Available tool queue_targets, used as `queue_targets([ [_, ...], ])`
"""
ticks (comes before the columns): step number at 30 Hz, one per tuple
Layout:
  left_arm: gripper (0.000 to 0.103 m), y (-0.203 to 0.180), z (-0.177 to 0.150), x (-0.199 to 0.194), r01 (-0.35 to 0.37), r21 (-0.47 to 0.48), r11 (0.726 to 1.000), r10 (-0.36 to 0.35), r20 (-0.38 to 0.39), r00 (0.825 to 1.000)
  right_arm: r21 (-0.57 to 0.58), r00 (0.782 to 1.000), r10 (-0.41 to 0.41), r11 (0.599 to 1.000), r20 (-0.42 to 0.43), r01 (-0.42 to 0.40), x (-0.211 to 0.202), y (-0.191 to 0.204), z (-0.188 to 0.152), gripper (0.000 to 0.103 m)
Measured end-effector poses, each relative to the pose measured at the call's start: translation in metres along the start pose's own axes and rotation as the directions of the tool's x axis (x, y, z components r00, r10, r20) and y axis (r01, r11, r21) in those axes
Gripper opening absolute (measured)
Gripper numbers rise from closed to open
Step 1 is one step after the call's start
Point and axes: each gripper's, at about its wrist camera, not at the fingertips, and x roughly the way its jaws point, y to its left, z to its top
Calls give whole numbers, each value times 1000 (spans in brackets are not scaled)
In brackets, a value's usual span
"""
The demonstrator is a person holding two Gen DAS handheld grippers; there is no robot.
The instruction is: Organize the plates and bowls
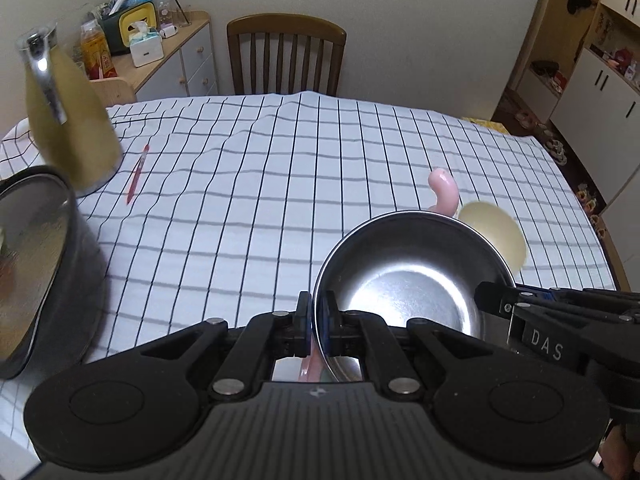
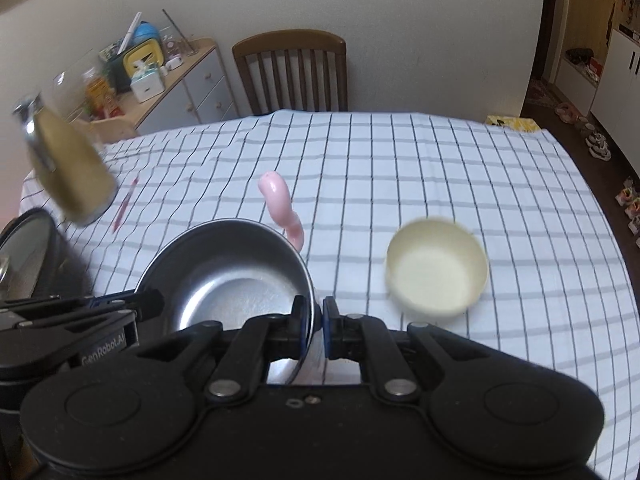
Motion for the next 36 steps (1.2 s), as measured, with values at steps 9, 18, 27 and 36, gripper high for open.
queue_targets([
  [9,4,10,-61,-45,1,42,999,0,-9,1000,36,1000,19,999,-19,-18,-41,21,-68,8],
  [18,4,14,-111,-57,4,69,998,-1,-47,999,62,998,21,998,-56,-18,-56,29,-121,8],
  [27,4,12,-140,-43,2,75,997,5,-88,996,88,995,22,996,-98,-13,-47,24,-161,8],
  [36,4,12,-152,-27,-16,71,997,23,-105,994,56,994,12,998,-108,-6,-33,26,-177,8],
])
